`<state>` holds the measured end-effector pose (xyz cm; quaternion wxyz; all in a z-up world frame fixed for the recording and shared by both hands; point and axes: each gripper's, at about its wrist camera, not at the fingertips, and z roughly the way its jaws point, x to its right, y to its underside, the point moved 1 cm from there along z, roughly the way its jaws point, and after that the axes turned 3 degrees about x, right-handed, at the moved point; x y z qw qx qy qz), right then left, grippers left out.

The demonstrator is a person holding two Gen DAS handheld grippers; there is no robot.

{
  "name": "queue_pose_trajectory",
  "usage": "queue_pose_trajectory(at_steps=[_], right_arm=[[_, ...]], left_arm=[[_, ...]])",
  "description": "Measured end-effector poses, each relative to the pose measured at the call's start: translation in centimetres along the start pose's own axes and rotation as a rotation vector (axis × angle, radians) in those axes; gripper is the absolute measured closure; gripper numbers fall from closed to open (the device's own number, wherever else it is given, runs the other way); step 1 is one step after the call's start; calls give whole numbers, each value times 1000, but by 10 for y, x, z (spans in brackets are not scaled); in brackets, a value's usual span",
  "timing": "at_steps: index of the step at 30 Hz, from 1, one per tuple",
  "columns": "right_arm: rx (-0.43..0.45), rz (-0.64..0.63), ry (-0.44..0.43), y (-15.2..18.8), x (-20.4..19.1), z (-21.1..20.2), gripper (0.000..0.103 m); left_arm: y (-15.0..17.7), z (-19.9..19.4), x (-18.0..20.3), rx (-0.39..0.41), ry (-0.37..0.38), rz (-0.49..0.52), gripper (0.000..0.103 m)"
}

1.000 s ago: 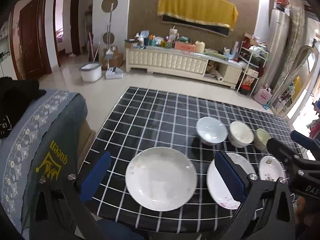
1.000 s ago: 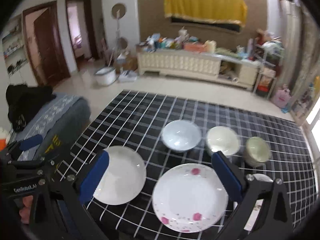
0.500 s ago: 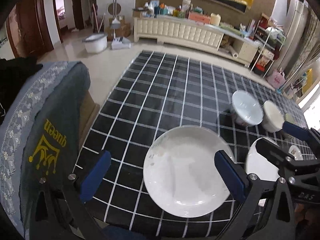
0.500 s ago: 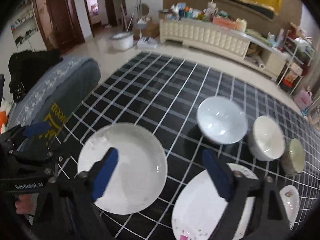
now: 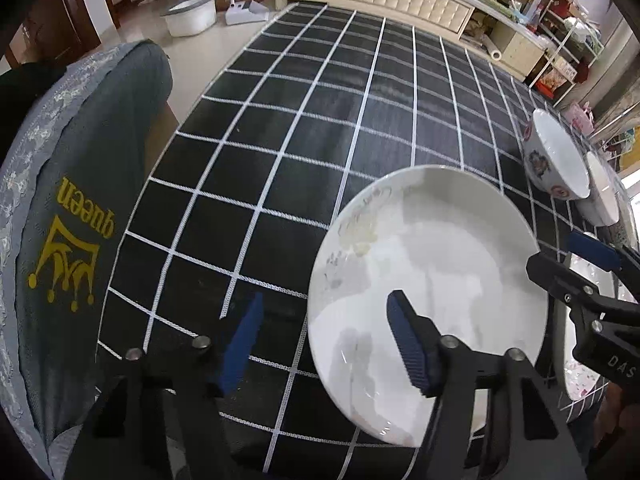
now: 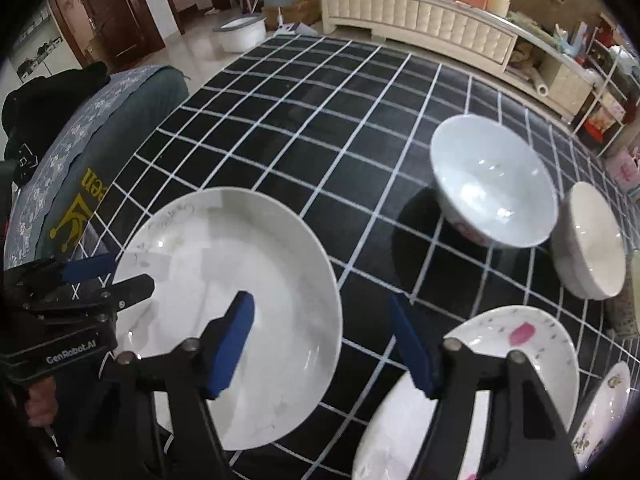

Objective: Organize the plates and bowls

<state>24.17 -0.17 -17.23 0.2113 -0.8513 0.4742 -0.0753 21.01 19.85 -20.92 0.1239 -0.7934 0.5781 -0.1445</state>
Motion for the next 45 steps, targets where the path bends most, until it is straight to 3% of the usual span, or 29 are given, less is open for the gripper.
queue_pose_trajectory(at_steps=[3, 6, 12, 17, 19, 21, 31, 36, 45], right_arm=[[-28, 2, -12, 3, 3, 7, 39], [-40, -9, -16, 4, 4, 10, 47], [-79, 8, -27, 7, 7, 19, 57], [-90, 25, -52, 12, 9, 19, 72], [-87, 19, -38, 12, 8, 17, 72], [-83, 22, -28, 12, 7, 17, 72], [-30, 39, 9, 4, 6, 1, 73], [-64, 72, -5, 1, 10, 12, 73], [-90, 76, -18, 6, 5, 21, 73]], left_arm=[[3, 9, 1, -33, -25, 2, 53], [8, 14, -4, -53, 10, -36, 60], [10, 10, -1, -55, 17, -38, 63], [7, 10, 1, -68, 35, -56, 63], [4, 14, -2, -69, 41, -59, 63], [4, 13, -2, -66, 56, -58, 74], [8, 4, 6, -39, 45, -33, 75], [1, -5, 9, -10, 16, -10, 77], [-1, 13, 2, -54, -5, -10, 78]])
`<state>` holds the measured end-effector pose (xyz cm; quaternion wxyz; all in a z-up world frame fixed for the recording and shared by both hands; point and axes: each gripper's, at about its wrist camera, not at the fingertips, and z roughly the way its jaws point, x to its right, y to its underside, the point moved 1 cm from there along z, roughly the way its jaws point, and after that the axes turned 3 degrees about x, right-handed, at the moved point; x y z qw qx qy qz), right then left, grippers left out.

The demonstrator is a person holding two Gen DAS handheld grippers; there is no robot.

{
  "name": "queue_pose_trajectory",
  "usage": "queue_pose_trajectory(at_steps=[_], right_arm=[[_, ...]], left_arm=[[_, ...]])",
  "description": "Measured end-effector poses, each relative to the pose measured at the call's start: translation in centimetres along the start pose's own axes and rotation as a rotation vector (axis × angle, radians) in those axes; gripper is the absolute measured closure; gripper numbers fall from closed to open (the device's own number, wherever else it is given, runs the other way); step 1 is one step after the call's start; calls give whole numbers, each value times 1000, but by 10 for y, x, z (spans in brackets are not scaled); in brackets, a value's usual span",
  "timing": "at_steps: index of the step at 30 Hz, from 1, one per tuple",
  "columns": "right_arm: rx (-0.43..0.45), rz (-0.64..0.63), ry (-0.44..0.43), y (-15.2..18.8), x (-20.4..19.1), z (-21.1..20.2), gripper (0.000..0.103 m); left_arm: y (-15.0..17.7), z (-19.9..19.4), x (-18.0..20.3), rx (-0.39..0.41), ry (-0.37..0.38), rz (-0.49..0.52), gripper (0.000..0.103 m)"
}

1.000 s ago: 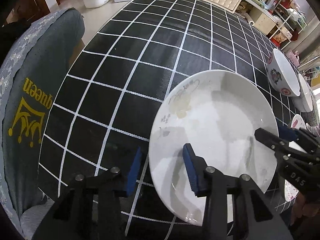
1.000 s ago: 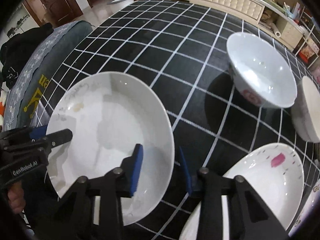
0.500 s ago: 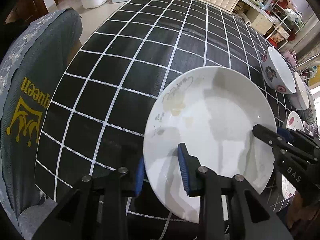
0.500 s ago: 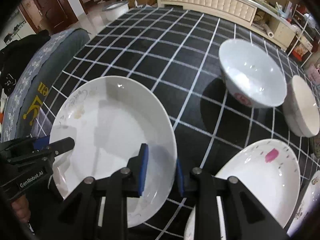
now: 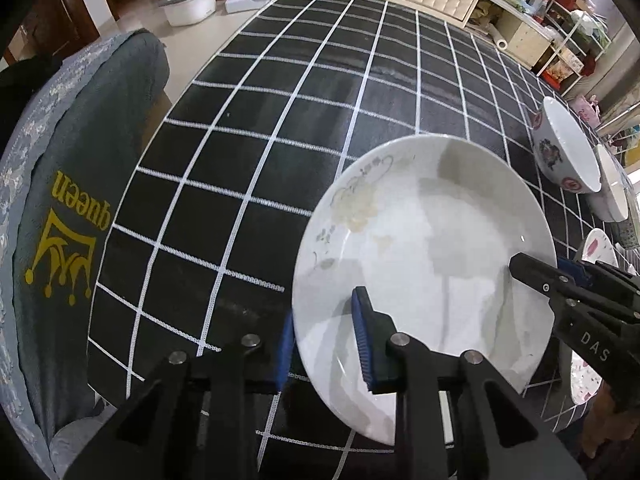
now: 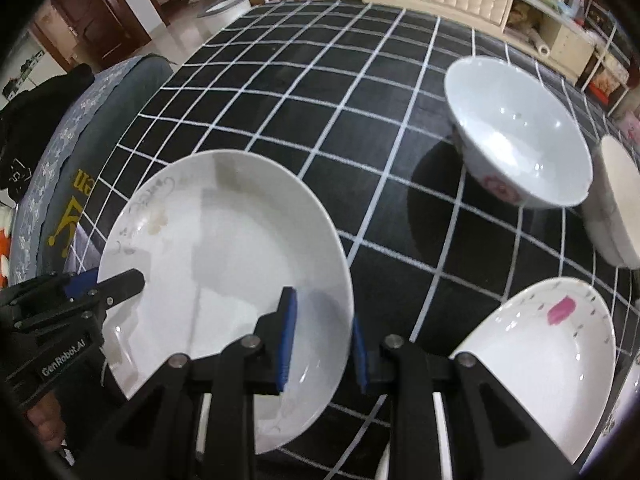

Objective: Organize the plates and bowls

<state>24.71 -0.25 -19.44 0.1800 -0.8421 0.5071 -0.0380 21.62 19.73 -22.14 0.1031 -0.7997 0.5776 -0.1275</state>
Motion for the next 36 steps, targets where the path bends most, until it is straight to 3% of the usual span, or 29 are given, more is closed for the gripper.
queue_pose_trajectory(at_steps=[3, 8, 13, 21, 36], right_arm=[[-4, 11, -17, 3, 4, -9, 73], [70, 22, 14, 14, 20, -48, 73], [102, 74, 21, 37, 41, -77, 73], [126, 157, 70, 72, 80, -105, 73], [115, 265, 114, 113, 149, -108, 73]], left_arm=[[1, 1, 2, 8, 2, -4, 79], [8, -20, -1, 50, -64, 2, 79], [16, -47, 6, 87, -41, -11, 79], [33, -74, 74, 131, 28, 116, 79], [57, -49, 173, 66, 107, 265, 79]])
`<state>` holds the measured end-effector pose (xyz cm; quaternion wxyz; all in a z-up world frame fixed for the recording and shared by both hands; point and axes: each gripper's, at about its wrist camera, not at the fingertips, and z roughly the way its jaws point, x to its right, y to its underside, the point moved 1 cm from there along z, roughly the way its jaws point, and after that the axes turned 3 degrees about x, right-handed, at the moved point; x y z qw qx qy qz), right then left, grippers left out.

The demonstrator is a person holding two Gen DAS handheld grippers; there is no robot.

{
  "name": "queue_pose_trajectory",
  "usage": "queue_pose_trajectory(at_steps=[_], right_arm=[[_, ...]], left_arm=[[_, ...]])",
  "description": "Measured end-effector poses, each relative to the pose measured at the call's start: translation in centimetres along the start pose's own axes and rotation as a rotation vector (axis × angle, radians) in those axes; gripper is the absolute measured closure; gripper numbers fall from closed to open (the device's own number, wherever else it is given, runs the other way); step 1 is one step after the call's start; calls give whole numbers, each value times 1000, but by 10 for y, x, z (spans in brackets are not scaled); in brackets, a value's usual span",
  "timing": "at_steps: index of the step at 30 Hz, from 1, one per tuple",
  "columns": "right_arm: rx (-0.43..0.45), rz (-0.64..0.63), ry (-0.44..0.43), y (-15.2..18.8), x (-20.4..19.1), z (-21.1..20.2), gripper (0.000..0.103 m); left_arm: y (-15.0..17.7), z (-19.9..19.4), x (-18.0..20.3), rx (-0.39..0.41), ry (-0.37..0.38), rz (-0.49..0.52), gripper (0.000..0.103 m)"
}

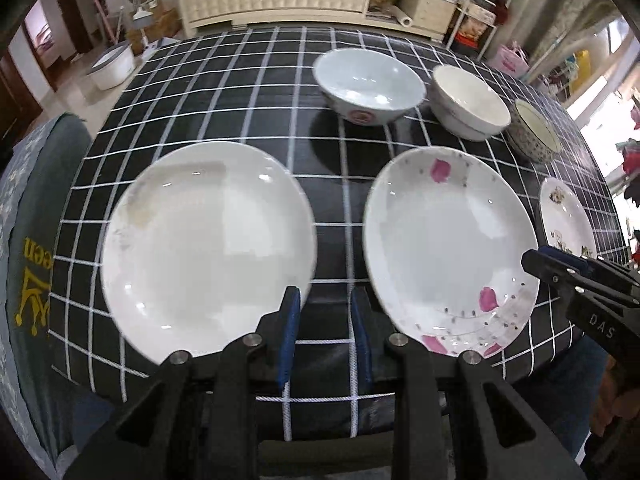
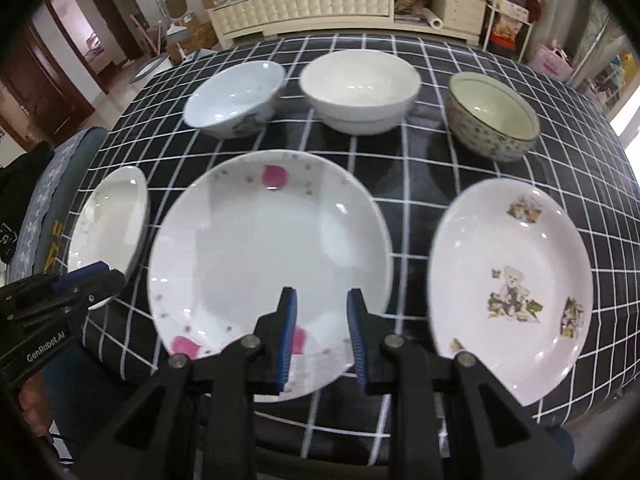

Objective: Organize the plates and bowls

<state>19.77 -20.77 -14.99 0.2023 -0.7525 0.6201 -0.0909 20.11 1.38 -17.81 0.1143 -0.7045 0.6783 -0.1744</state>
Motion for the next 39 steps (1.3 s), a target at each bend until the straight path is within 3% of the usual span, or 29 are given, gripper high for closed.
queue_pose_trajectory(at_steps=[4, 16, 39], right_arm=[[16, 10, 2, 0, 14, 1, 73], [-10, 44, -17, -6, 37, 18, 73], [-68, 18, -26, -4, 32, 43, 73]], left_arm=[[-5, 12, 13, -18, 35, 18, 79], [-12, 53, 31, -78, 48, 32, 79], [-15, 68, 33, -73, 77, 32, 79]])
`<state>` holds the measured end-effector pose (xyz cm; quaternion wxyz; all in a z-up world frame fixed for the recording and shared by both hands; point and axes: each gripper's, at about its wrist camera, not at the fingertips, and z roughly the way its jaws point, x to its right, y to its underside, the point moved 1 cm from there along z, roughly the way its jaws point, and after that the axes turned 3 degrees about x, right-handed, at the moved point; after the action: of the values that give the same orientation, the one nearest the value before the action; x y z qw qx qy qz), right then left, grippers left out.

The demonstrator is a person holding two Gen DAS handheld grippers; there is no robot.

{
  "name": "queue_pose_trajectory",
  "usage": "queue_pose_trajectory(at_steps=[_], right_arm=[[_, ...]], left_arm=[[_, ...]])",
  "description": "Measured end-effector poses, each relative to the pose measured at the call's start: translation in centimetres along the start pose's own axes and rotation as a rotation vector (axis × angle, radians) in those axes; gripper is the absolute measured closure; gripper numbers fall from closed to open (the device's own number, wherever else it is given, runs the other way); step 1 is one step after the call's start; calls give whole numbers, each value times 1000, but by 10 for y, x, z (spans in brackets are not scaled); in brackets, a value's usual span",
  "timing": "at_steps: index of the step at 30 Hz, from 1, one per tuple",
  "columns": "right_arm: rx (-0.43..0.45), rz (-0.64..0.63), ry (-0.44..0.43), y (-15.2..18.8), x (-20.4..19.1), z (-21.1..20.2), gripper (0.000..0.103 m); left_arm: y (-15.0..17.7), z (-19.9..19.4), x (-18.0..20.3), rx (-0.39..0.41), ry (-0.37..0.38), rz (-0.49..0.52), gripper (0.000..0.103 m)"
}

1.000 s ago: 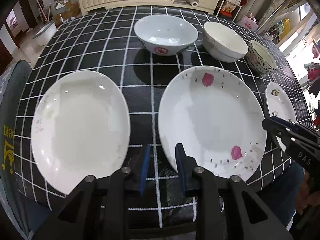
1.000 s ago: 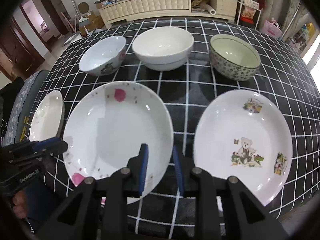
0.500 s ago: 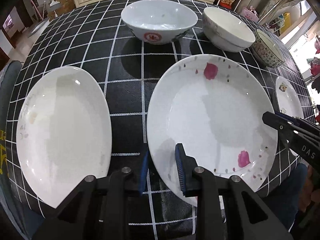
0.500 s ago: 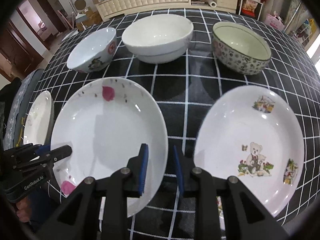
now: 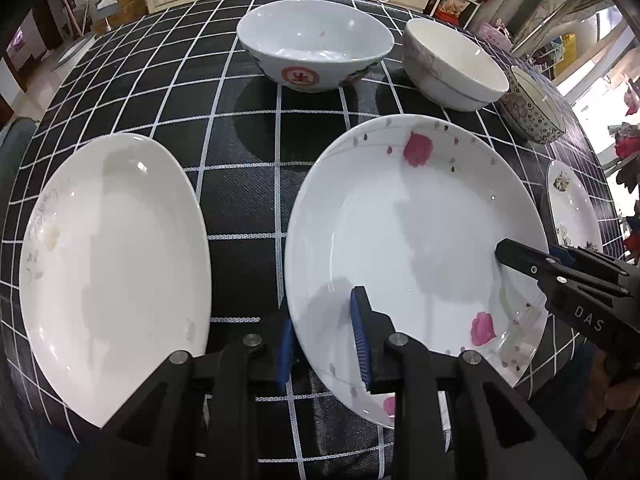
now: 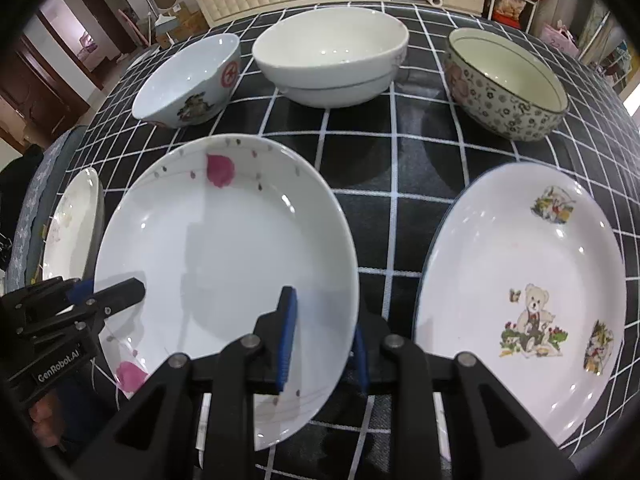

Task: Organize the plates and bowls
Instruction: 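Lift the pink-flower plate with the right gripper onto the plain plate, release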

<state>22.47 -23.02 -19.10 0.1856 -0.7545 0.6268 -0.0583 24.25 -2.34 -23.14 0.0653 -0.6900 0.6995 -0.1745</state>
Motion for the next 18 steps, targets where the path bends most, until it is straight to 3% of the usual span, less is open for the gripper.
queue_pose_trajectory(at_steps=[6, 18], right_arm=[[2, 4, 37, -1, -9, -2, 73], [57, -28, 32, -5, -41, -27, 79]], left_arm=[[3, -3, 5, 8, -32, 33, 80], [5, -38, -19, 90, -39, -3, 82]])
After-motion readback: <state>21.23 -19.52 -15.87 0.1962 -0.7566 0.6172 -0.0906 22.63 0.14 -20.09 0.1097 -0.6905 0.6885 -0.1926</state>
